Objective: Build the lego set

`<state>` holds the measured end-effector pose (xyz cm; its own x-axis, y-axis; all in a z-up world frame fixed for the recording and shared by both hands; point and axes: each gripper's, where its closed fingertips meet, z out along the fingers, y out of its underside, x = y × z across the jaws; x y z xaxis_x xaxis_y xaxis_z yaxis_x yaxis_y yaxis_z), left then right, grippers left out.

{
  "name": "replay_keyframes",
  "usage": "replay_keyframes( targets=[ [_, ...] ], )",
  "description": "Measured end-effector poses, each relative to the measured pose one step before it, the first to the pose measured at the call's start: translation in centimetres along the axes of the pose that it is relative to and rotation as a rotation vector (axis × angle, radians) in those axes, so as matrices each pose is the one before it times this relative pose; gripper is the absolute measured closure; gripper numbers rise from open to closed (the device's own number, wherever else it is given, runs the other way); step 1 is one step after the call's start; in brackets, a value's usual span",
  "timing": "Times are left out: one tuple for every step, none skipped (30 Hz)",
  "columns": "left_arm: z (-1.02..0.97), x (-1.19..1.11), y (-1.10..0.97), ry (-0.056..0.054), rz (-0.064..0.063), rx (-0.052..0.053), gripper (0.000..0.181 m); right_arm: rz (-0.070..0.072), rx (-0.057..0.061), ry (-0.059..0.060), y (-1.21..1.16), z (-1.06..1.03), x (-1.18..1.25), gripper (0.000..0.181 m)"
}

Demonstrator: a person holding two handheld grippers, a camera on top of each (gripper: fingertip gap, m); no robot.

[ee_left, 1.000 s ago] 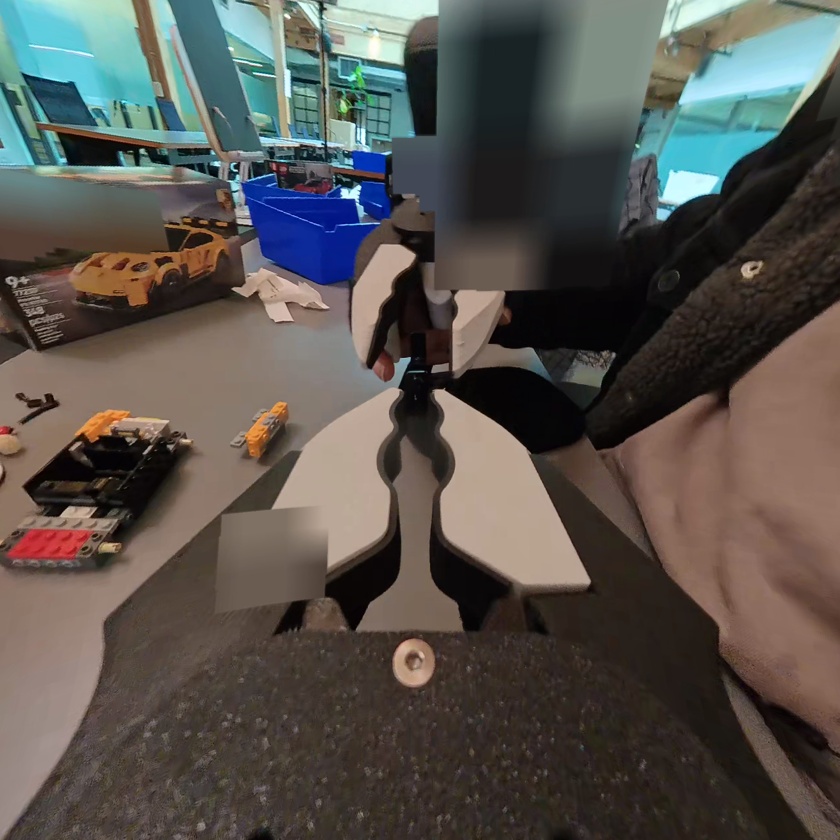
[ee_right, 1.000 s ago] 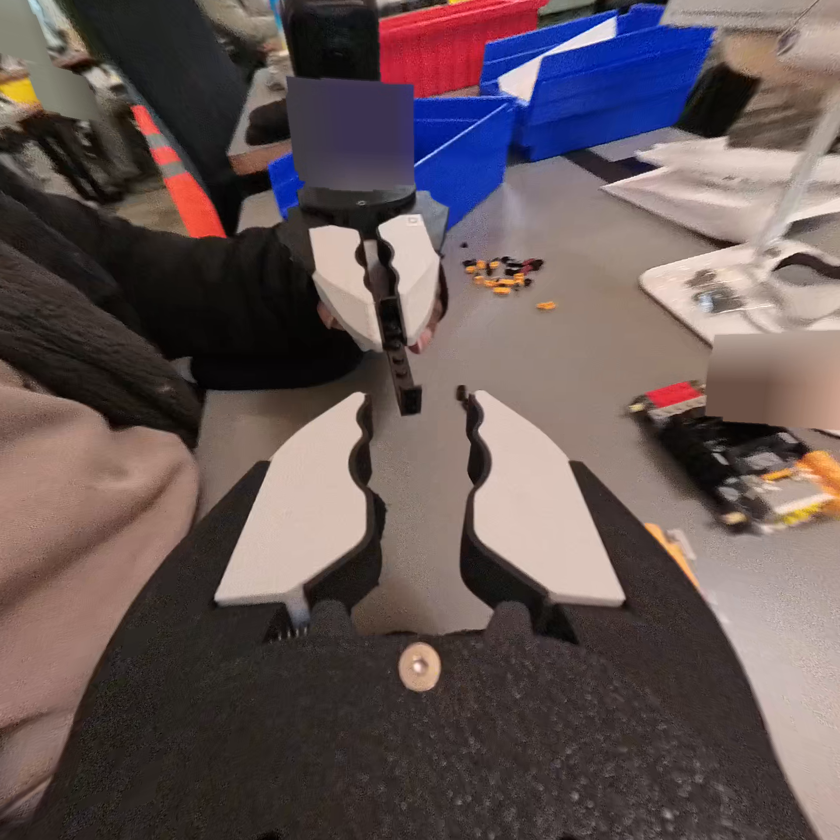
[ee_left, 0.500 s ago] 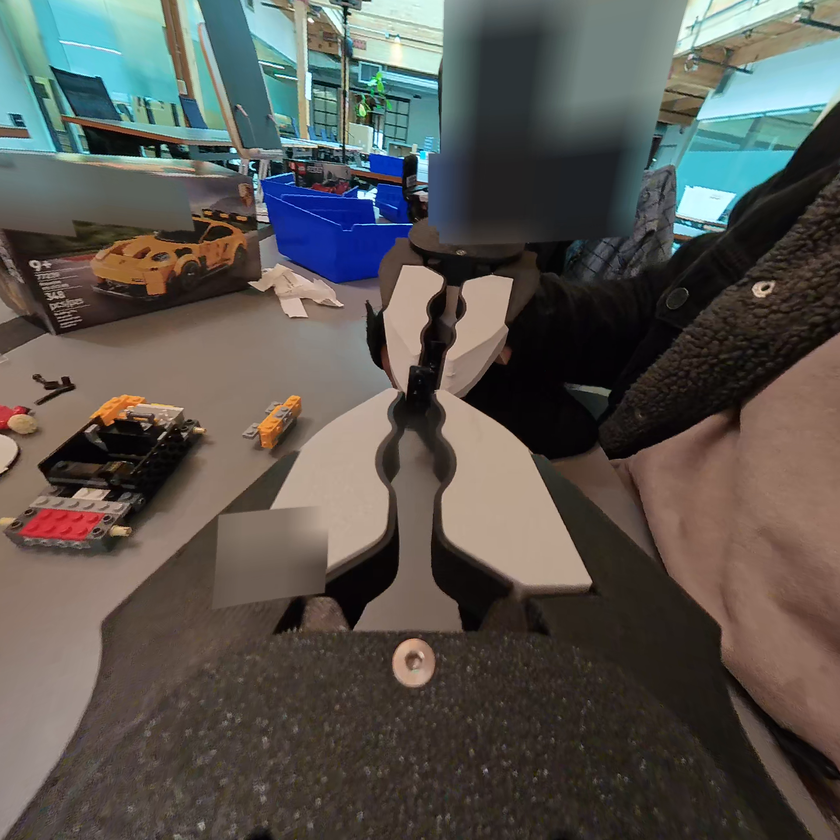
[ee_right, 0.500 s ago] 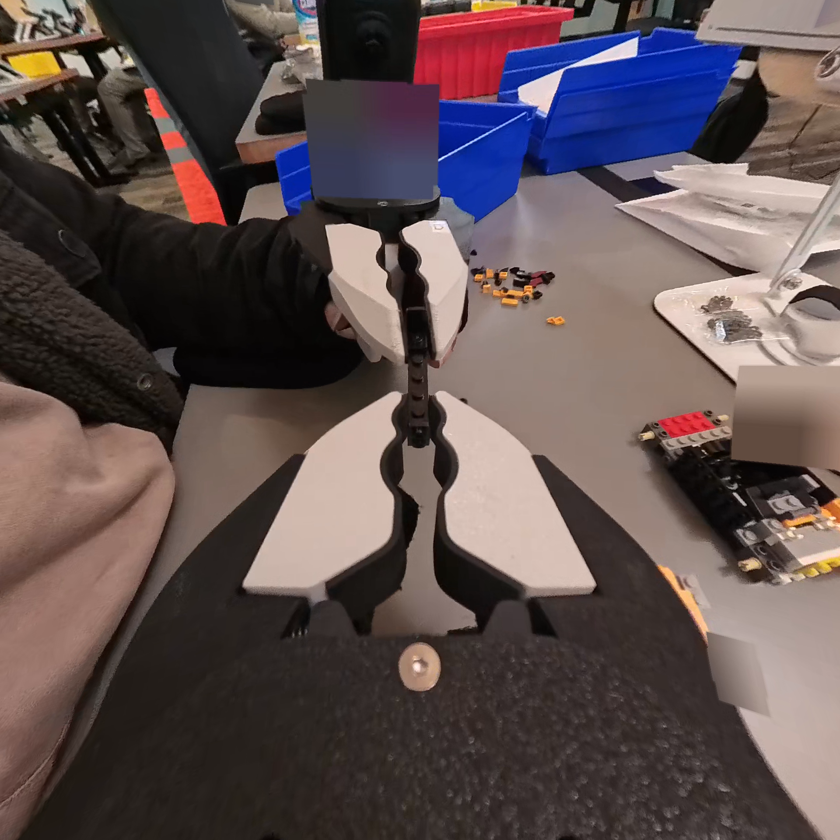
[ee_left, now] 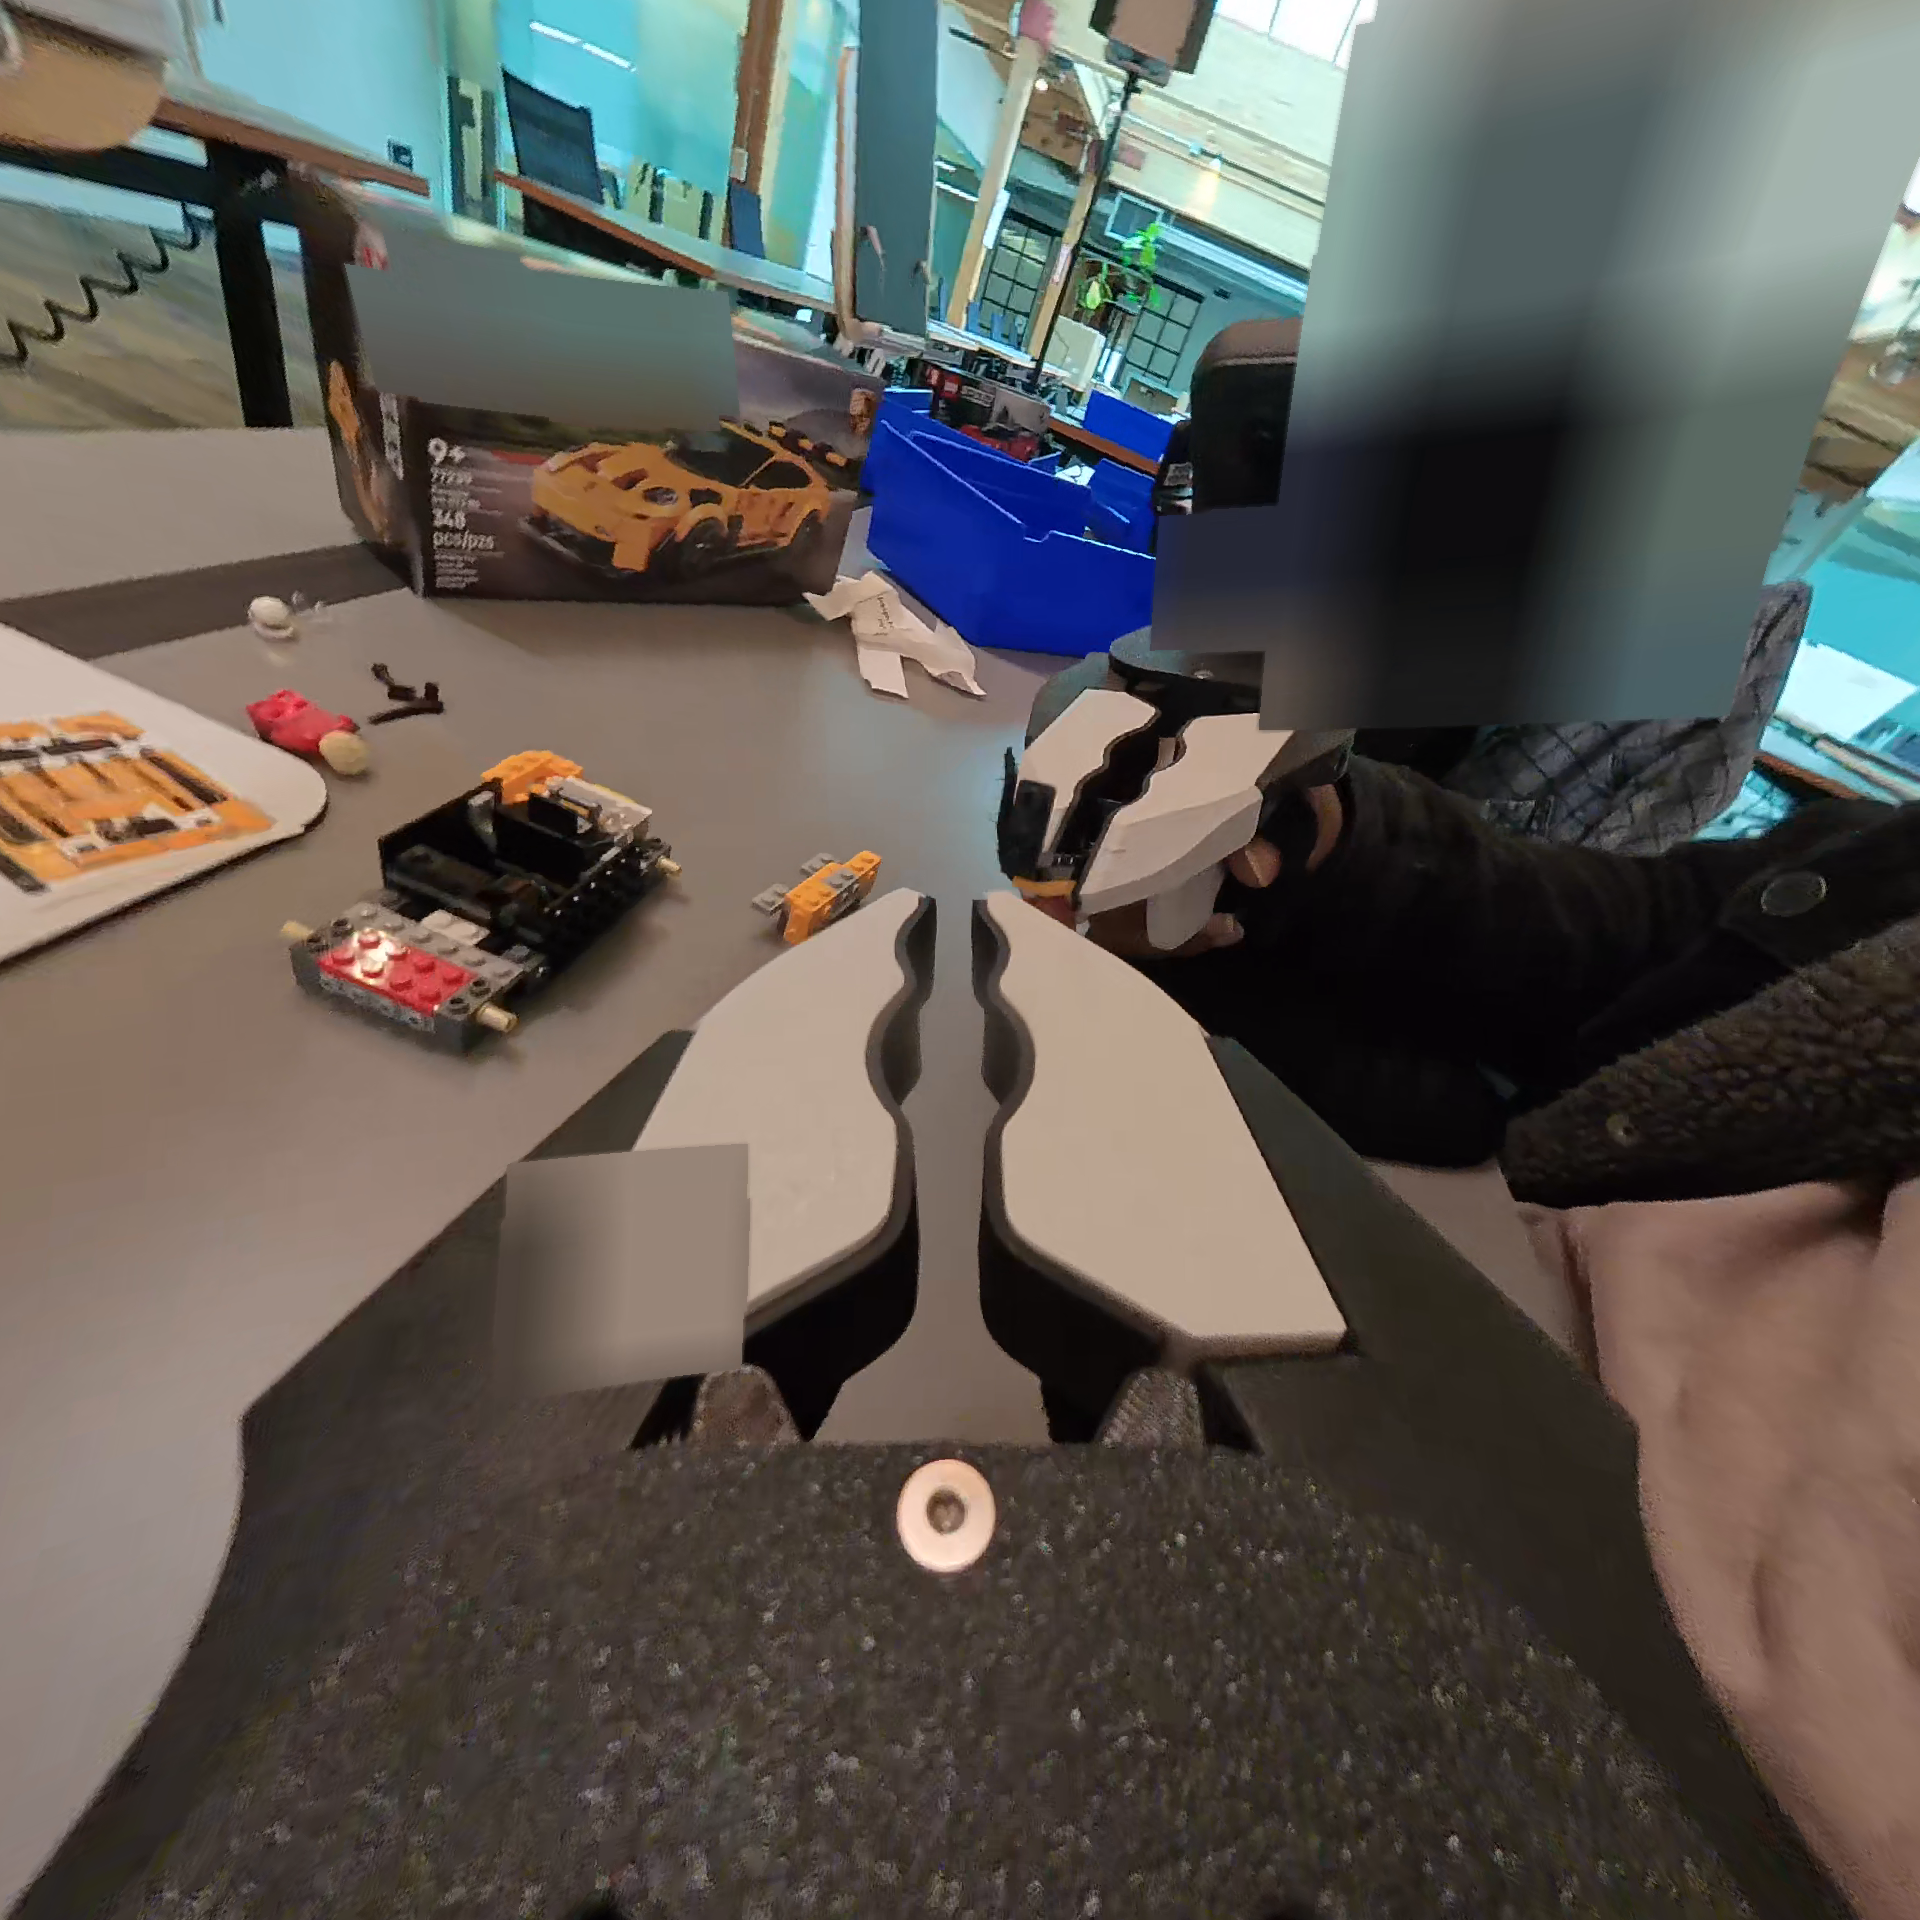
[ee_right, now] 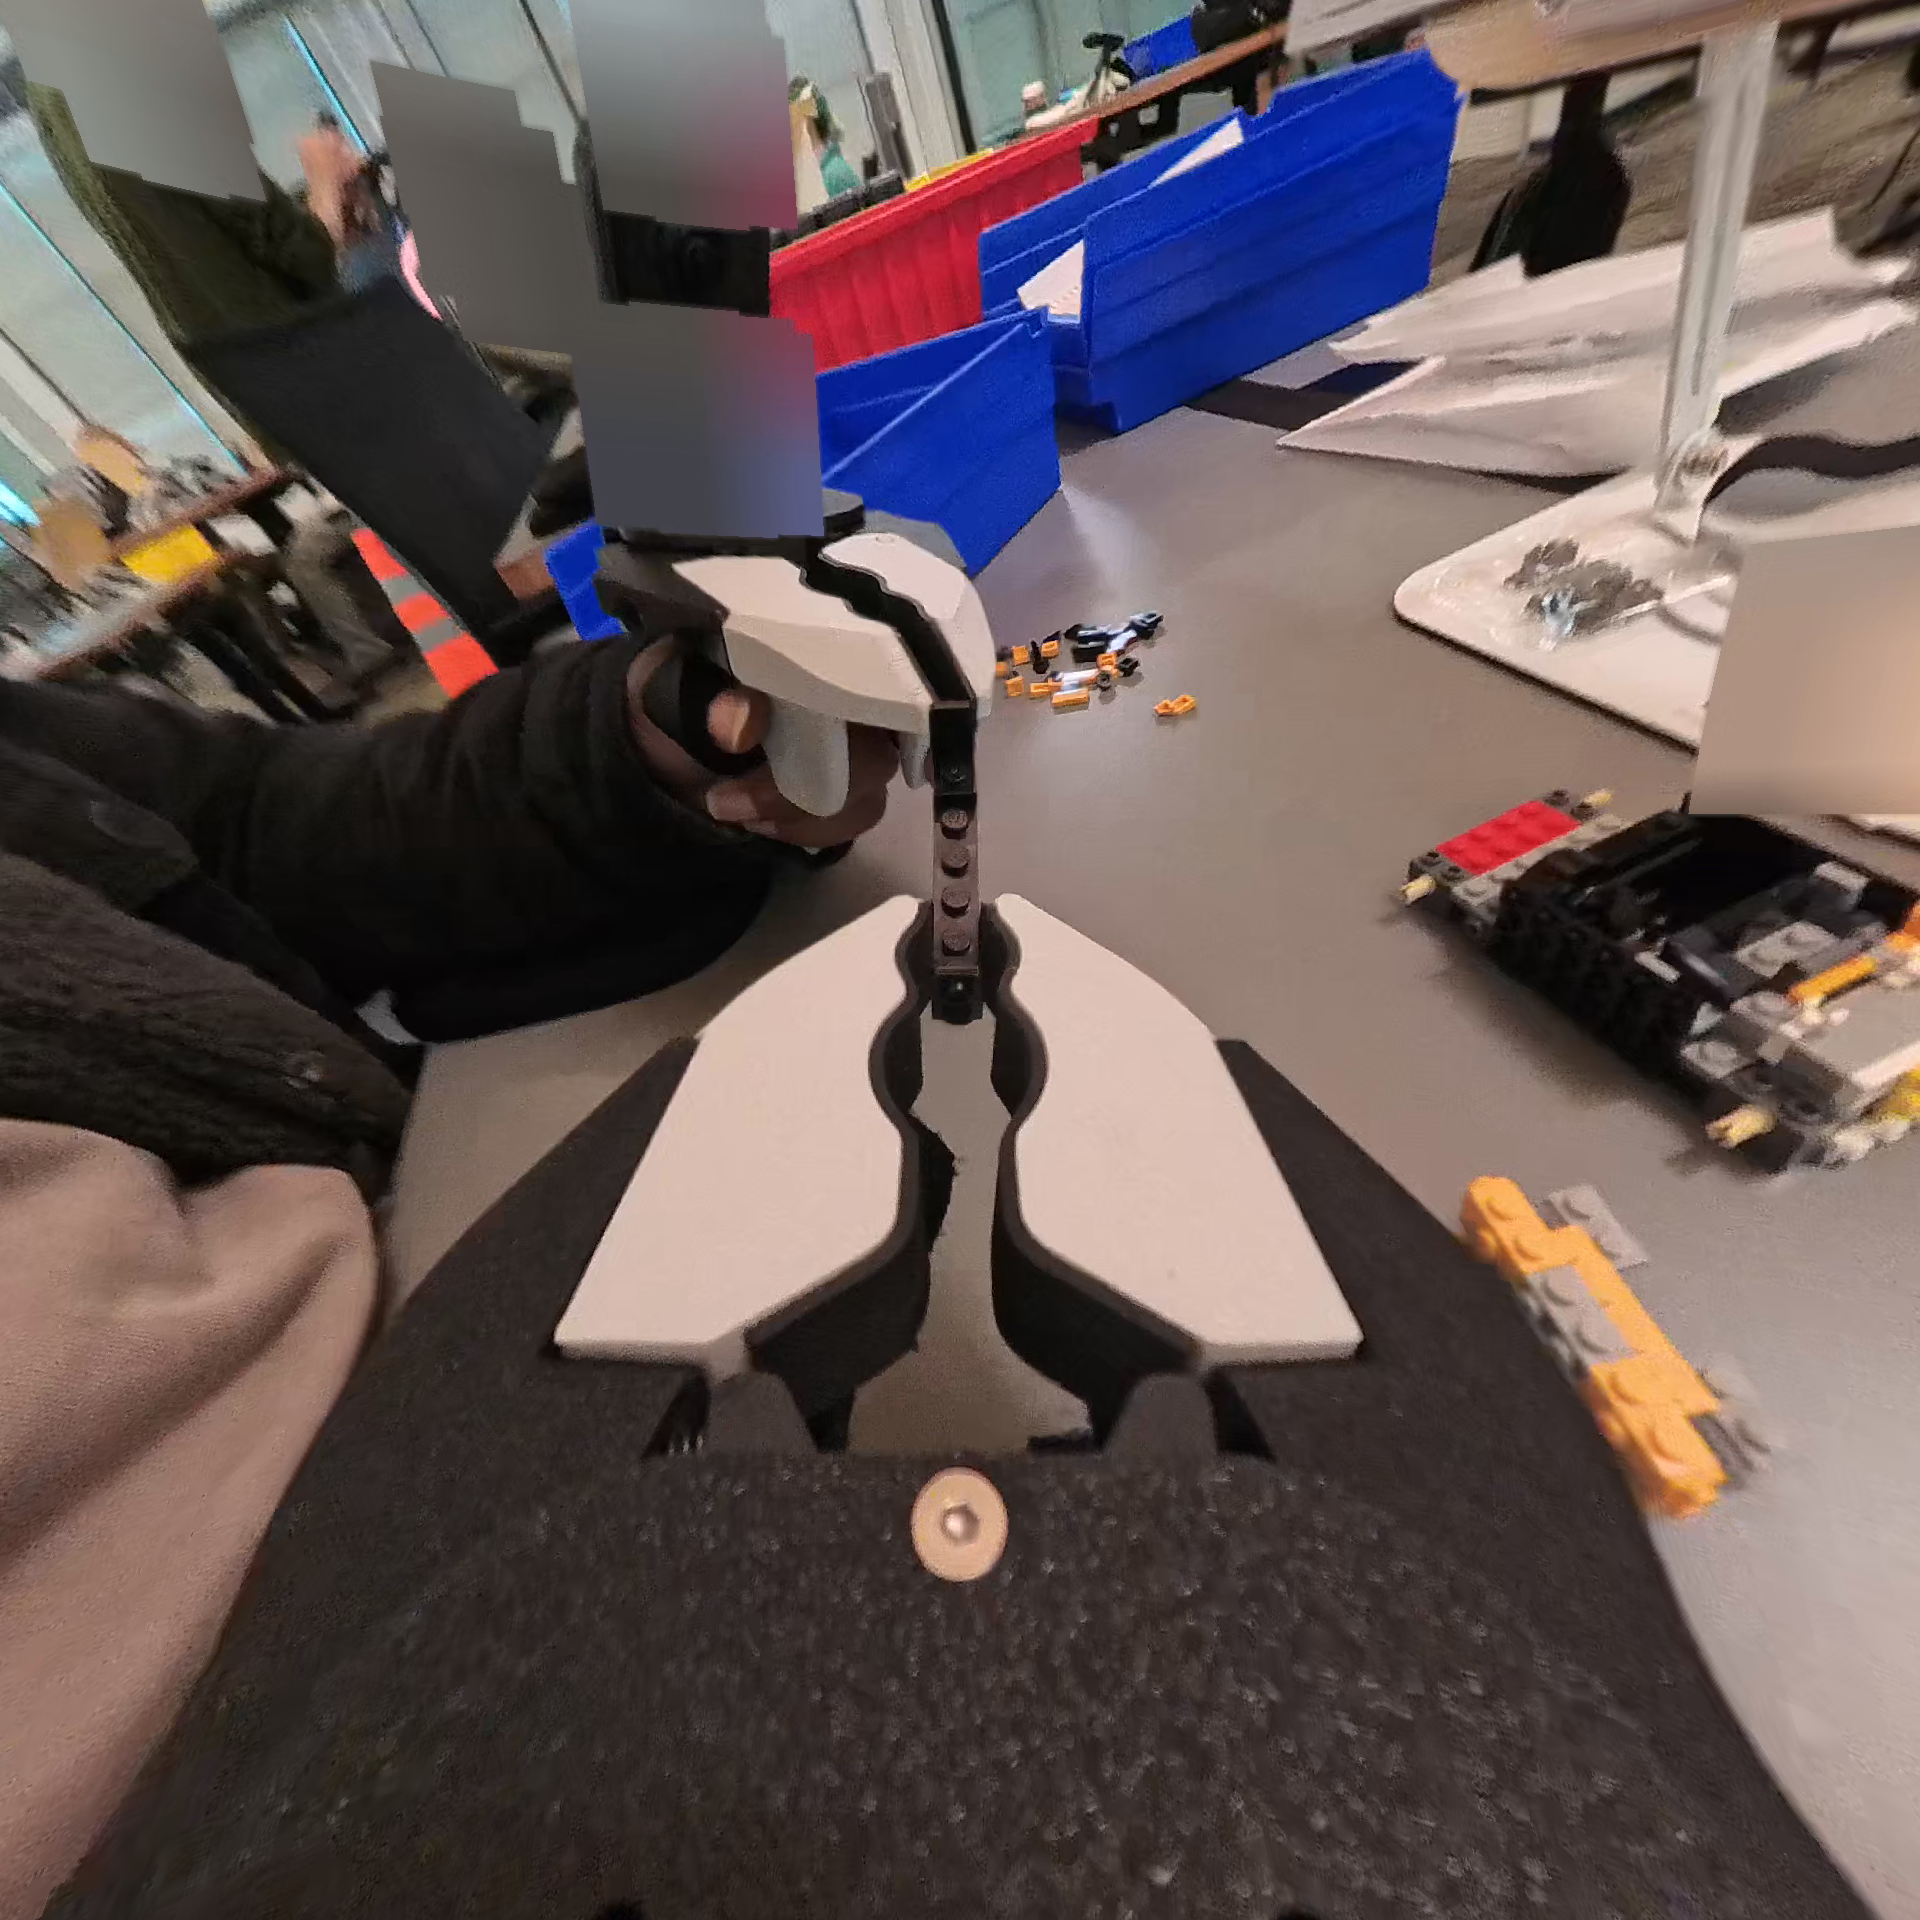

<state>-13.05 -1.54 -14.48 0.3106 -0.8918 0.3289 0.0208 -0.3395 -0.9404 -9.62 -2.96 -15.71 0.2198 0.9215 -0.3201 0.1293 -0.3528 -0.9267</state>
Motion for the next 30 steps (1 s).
replay_keyframes(
  targets=[
    [0.000,-0.173,0.060,-0.0018,-0.0236,-0.0011,0.175,0.0529,0.0121,-0.0267,-0.051,-0.137,0.048,0.173],
    [0.021,-0.073,0.009,0.0018,-0.0181,0.0017,0.175,0.0531,0.0137,-0.0319,-0.106,-0.140,-0.029,0.173],
    [0.027,0.016,-0.023,0.0035,-0.0125,0.0030,0.175,0.0433,0.0186,-0.0245,-0.211,-0.152,-0.011,0.173],
    [0.042,0.069,-0.024,0.0047,-0.0069,0.0011,0.175,0.0263,0.0184,-0.0187,-0.257,-0.162,-0.055,0.173],
    [0.032,0.101,-0.015,0.0034,-0.0012,-0.0009,0.175,0.0103,0.0133,-0.0128,-0.209,-0.131,-0.094,0.173],
    [0.049,0.116,0.009,0.0028,0.0038,-0.0018,0.175,-0.0007,0.0068,-0.0028,-0.102,-0.065,-0.050,0.173],
    [0.055,0.136,0.036,0.0026,0.0061,-0.0036,0.175,-0.0070,-0.0020,0.0029,0.040,-0.004,0.002,0.173],
    [0.072,0.100,0.069,0.0002,0.0075,-0.0055,0.174,-0.0117,-0.0076,0.0120,0.143,0.049,0.104,0.173],
    [0.100,0.045,0.118,-0.0028,0.0097,-0.0072,0.174,-0.0196,-0.0147,0.0265,0.260,0.112,0.269,0.173],
    [0.133,-0.014,0.180,-0.0068,0.0123,-0.0107,0.173,-0.0338,-0.0270,0.0420,0.419,0.177,0.424,0.173],
    [0.172,-0.062,0.274,-0.0114,0.0162,-0.0164,0.173,-0.0529,-0.0342,0.0603,0.528,0.249,0.581,0.173],
    [0.208,-0.098,0.376,-0.0147,0.0220,-0.0222,0.172,-0.0667,-0.0398,0.0649,0.563,0.305,0.509,0.173],
    [0.257,-0.130,0.449,-0.0181,0.0272,-0.0275,0.172,-0.0715,-0.0411,0.0555,0.537,0.352,0.272,0.174],
    [0.295,-0.165,0.540,-0.0210,0.0310,-0.0340,0.171,-0.0686,-0.0421,0.0451,0.516,0.382,0.086,0.174],
    [0.334,-0.245,0.629,-0.0263,0.0339,-0.0403,0.170,-0.0644,-0.0481,0.0355,0.596,0.464,-0.014,0.174],
    [0.326,-0.336,0.667,-0.0339,0.0361,-0.0426,0.170,-0.0514,-0.0564,0.0300,0.700,0.526,-0.013,0.174],
    [0.281,-0.426,0.666,-0.0393,0.0365,-0.0433,0.170,-0.0364,-0.0587,0.0319,0.725,0.536,0.109,0.173],
    [0.250,-0.324,0.586,-0.0327,0.0347,-0.0394,0.169,-0.0233,-0.0540,0.0082,0.648,0.496,-0.103,0.174],
    [0.200,-0.112,0.441,-0.0172,0.0278,-0.0288,0.169,-0.0175,-0.0447,-0.0195,0.545,0.454,-0.424,0.173],
    [0.155,0.011,0.294,-0.0076,0.0173,-0.0202,0.169,-0.0130,-0.0420,0.0008,0.532,0.388,-0.106,0.174],
    [0.082,0.026,0.145,-0.0056,0.0115,-0.0110,0.169,-0.0202,-0.0295,-0.0139,0.345,0.274,-0.354,0.173],
    [0.017,0.019,0.046,-0.0033,0.0089,-0.0045,0.169,-0.0280,-0.0265,-0.0274,0.306,0.245,-0.582,0.173],
    [-0.040,-0.002,-0.021,-0.0037,0.0060,-0.0003,0.169,-0.0216,-0.0366,-0.0038,0.427,0.290,-0.233,0.173],
    [-0.054,-0.064,-0.052,-0.0047,0.0028,0.0024,0.169,-0.0275,-0.0269,0.0119,0.231,0.183,-0.015,0.173],
    [-0.052,-0.047,-0.036,-0.0018,-0.0005,0.0019,0.169,-0.0311,-0.0098,0.0040,0.022,0.038,-0.101,0.173],
    [-0.031,-0.022,-0.020,0.0000,-0.0026,0.0014,0.169,-0.0144,-0.0118,0.0010,0.100,0.067,-0.035,0.173],
    [-0.026,-0.055,-0.023,-0.0019,-0.0026,0.0015,0.169,-0.0041,-0.0075,-0.0083,0.032,0.023,-0.053,0.173],
    [-0.021,-0.043,0.002,-0.0019,-0.0013,0.0009,0.169,-0.0003,-0.0075,-0.0166,0.003,-0.010,-0.075,0.173],
    [-0.013,-0.047,0.032,-0.0022,-0.0005,-0.0003,0.169,0.0043,-0.0081,-0.0155,0.002,0.019,-0.011,0.173],
    [-0.023,-0.085,0.040,-0.0045,-0.0002,-0.0006,0.169,0.0026,-0.0095,-0.0092,0.027,0.055,0.104,0.173]
  ],
)
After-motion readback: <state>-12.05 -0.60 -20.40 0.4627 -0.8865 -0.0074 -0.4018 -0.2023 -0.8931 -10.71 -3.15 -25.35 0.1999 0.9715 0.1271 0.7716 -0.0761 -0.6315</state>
